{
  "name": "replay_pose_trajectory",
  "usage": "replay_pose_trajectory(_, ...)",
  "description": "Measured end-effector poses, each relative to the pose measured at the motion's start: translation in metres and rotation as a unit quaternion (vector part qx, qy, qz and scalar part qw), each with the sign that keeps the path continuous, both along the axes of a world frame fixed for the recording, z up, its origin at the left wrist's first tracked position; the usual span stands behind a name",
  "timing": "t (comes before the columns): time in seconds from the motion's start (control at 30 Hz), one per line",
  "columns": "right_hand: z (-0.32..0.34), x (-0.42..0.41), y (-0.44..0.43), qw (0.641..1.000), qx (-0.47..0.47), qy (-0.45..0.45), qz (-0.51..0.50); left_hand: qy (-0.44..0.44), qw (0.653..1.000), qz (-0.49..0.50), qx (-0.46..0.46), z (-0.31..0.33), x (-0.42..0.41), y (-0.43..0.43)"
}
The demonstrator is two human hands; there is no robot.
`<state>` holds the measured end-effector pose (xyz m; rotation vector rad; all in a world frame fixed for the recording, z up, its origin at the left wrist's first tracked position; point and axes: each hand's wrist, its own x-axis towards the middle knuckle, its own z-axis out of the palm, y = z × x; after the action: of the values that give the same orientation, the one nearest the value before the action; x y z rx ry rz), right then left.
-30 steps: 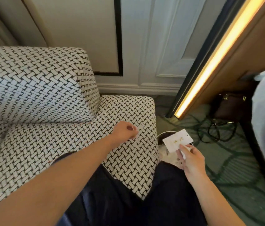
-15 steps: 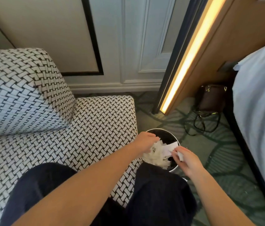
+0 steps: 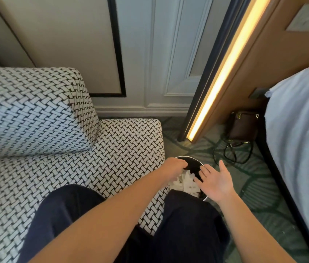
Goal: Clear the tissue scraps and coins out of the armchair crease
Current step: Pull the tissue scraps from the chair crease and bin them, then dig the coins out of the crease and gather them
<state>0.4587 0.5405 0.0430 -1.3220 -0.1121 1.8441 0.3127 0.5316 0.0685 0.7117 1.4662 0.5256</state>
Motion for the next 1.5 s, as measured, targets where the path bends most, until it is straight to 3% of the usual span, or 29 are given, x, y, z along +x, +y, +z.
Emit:
replay_pose_trajectory(0.27, 0.041, -0.066, -0.023, 0.983, 0.081, -0.094, 0.134, -0.071, 0.991, 0.100, 0.062, 0.036, -0.061, -0.047)
replay_pose_trajectory(0.63, 0.073, -0.222, -0.076, 0.938, 0.162, -0.101, 0.288, -0.062, 0.945, 0.273, 0.166, 0.058, -0.222, -0.140)
replay_pose_trajectory(0.8, 0.073, -0.292, -0.105, 0.912, 0.184, -0.123, 0.345, -0.033, 0.921, 0.353, 0.160, 0.045, -0.289, -0.192)
replay_pose_trajectory(0.93, 0.069, -0.345, -0.128, 0.874, 0.224, -0.137, 0.410, 0.009, 0.909, 0.403, 0.103, 0.018, -0.333, -0.240)
replay_pose_trajectory(1.03, 0.068, -0.378, -0.144, 0.835, 0.260, -0.161, 0.457, 0.069, 0.907, 0.411, 0.062, -0.005, -0.353, -0.274)
replay_pose_trajectory(1.13, 0.063, -0.410, -0.163, 0.778, 0.296, -0.192, 0.519, 0.237, 0.896, 0.369, 0.062, -0.039, -0.364, -0.309)
replay_pose_trajectory(1.2, 0.056, -0.426, -0.173, 0.738, 0.313, -0.207, 0.560, 0.353, 0.879, 0.314, 0.067, -0.064, -0.368, -0.332)
replay_pose_trajectory(1.27, 0.046, -0.441, -0.183, 0.693, 0.330, -0.223, 0.601, 0.465, 0.863, 0.189, 0.066, -0.091, -0.370, -0.354)
replay_pose_trajectory(1.37, 0.031, -0.457, -0.193, 0.600, 0.391, -0.249, 0.652, 0.552, 0.832, 0.006, 0.052, -0.106, -0.367, -0.372)
replay_pose_trajectory(1.5, 0.003, -0.478, -0.215, 0.466, 0.447, -0.254, 0.720, 0.587, 0.806, 0.007, 0.075, -0.114, -0.363, -0.374)
